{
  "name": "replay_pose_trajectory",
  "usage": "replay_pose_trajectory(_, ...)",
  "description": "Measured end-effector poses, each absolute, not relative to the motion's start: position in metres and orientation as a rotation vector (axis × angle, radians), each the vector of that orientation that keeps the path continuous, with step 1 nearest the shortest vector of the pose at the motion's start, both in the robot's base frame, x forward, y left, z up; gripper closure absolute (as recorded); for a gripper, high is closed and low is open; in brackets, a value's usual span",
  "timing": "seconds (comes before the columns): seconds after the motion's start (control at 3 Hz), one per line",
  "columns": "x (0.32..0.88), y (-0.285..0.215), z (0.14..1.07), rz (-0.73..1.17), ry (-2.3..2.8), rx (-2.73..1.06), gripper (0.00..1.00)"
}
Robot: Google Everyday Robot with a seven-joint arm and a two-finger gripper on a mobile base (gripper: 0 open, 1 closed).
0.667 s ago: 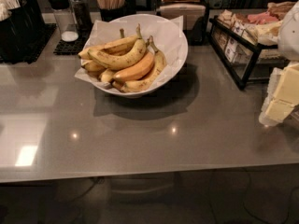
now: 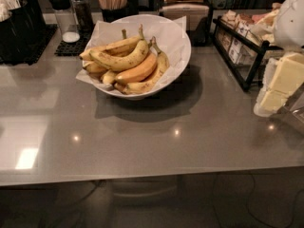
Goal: Pick banana from white bowl
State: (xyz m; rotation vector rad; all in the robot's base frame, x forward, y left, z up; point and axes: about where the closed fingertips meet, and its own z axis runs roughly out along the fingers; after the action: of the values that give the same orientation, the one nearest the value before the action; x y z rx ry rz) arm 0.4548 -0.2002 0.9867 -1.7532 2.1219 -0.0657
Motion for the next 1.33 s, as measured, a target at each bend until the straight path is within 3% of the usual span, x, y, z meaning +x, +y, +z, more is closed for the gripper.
replay_pose_trajectory(0.33, 0.481, -0.166, 0.997, 0.026, 1.962, -1.822, 0.0)
replay_pose_trajectory(1.33, 0.517, -0.14, 0.988, 0.216, 1.915, -1.72, 0.0)
